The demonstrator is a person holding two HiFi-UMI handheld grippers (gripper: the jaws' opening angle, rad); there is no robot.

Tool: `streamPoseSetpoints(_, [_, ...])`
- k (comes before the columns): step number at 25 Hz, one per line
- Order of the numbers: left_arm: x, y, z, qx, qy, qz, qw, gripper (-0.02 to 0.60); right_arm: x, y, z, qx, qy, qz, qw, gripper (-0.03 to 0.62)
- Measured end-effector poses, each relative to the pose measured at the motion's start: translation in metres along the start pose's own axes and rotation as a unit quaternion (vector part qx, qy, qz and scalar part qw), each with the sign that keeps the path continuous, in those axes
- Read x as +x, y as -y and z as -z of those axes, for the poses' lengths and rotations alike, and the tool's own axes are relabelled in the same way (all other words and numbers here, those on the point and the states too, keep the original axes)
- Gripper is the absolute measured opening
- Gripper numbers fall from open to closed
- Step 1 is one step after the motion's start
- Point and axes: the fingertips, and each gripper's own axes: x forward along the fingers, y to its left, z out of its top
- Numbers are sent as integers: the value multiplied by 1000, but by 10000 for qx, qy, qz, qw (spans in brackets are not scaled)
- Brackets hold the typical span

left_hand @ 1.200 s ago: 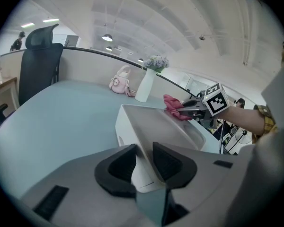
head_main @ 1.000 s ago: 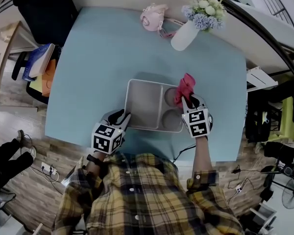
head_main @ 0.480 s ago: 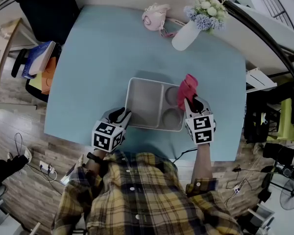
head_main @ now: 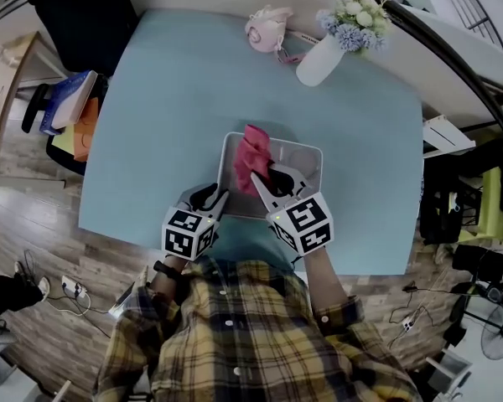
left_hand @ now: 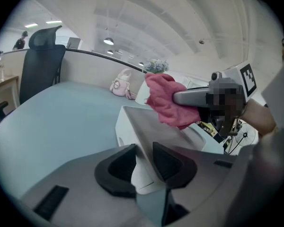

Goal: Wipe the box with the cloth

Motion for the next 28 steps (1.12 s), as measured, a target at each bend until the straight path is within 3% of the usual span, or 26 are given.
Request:
streamPoseSetpoints(5, [0,0,-1,42,43,-33,10000,109,36,-24,13,-437,-412,-322,9977,46])
streamPoseSetpoints(11, [0,0,-1,46,59,-62,10000,109,59,-24,41,-1303,-1194,-370,9836,46])
streamPoseSetpoints(19, [-1,0,1,79,34,-74,9999,109,54,-14,51,-1644,-1391,-245,9762,46])
streamPoseSetpoints(28, [-1,-1,0,138,35,-122,9998,109,27,17,67,-1504,-1632,115,9750,46])
